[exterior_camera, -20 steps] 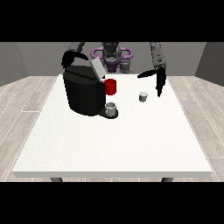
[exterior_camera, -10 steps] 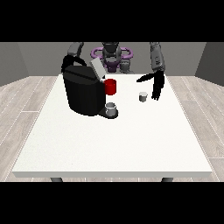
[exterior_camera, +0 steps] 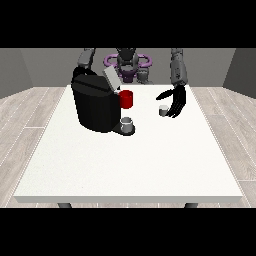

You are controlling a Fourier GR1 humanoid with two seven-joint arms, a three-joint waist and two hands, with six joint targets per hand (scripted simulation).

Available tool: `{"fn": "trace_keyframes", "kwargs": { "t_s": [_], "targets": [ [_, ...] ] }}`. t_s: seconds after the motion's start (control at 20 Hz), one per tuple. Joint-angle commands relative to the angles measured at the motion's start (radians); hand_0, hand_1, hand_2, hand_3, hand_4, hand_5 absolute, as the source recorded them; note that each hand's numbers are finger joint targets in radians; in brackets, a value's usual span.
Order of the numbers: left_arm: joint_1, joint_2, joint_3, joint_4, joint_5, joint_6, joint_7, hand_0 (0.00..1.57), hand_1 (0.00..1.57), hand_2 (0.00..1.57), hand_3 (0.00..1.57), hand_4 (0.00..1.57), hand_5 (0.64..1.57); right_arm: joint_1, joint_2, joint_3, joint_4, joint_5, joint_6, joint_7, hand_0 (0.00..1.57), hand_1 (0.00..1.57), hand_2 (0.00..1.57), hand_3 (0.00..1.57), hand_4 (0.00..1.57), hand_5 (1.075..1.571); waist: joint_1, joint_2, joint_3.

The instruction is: Insert the coffee pod into the coffee machine and close the lid

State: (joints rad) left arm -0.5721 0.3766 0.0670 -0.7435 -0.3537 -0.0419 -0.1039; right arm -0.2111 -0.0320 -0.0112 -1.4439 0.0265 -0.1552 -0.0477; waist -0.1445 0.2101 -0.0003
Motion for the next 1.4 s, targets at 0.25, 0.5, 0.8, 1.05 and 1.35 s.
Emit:
{"fn": "trace_keyframes", "kwargs": {
  "t_s": [0.25,0.5,0.8,1.05,1.35],
  "targets": [
    [-0.049,0.029,-0.041,0.086,-0.126,0.065,-0.069,0.65,0.65,0.79,0.53,0.0,1.571,-0.032,0.019,0.009,0.013,0.009,-0.014,0.01,0.0,0.0,0.0,0.0,0.43,1.571,-0.008,0.014,0.0],
    [-0.065,0.054,0.026,0.155,-0.124,0.19,-0.198,0.69,0.69,0.85,0.65,0.29,1.571,-0.003,0.031,0.053,-0.049,0.023,-0.05,-0.015,0.0,0.0,0.0,0.0,0.52,1.571,-0.04,0.091,-0.0005],
    [-0.061,0.005,-0.01,0.187,-0.198,0.289,-0.199,0.97,0.97,1.09,0.86,0.32,1.571,-0.031,0.031,0.03,-0.028,0.005,-0.034,0.002,0.0,0.0,0.0,0.0,0.51,1.571,-0.026,0.07,-0.0002],
    [-0.082,0.061,-0.031,0.236,-0.242,0.227,-0.178,1.03,1.03,1.11,0.89,0.29,1.571,0.043,0.031,0.123,-0.043,-0.022,-0.105,-0.036,0.0,0.0,0.0,0.0,0.51,1.571,-0.038,0.061,-0.0002],
    [-0.129,0.04,-0.021,0.211,-0.232,0.191,-0.245,1.42,1.42,1.46,1.42,0.56,1.571,-0.034,-0.023,-0.015,-0.012,-0.048,0.002,0.033,0.0,0.0,0.0,0.0,0.43,1.571,-0.032,0.024,-0.0001]
  ]
}}
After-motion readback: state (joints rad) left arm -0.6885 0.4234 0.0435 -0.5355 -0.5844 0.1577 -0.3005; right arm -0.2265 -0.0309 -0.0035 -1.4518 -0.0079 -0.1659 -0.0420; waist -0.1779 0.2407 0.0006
